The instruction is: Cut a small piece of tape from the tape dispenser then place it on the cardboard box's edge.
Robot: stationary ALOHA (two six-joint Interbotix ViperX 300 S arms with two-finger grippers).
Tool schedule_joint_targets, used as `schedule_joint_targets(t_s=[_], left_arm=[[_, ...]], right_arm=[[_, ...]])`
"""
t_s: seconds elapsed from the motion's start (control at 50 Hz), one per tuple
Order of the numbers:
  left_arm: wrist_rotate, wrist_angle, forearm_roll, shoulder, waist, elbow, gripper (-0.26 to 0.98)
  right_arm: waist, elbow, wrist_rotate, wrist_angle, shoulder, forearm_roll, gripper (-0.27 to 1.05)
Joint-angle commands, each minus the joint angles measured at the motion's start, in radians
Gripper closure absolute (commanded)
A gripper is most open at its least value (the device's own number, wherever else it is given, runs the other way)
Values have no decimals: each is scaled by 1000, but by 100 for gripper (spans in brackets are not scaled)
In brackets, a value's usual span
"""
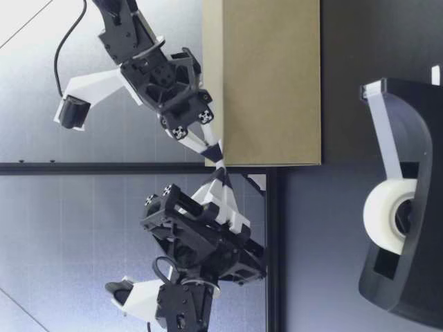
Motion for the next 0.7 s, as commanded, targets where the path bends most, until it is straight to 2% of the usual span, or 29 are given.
schedule_joint_targets(t_s=[0.0,0.34,0.48,0.58,0.68], left_arm=[[3,-3,3,-15,5,-9,79],[3,-3,3,-18,5,-9,79],[6,-3,3,-18,6,-9,74],[9,-2,3,-18,5,-8,62],[12,-2,3,-20,5,-5,42]], right_arm=[[-21,-29,-2,-3,-9,0,87],[-28,-66,-3,17,26,0,87],[-28,-74,-2,17,31,0,87],[-28,-74,-2,17,31,0,87],[-28,-75,-2,17,31,0,87]])
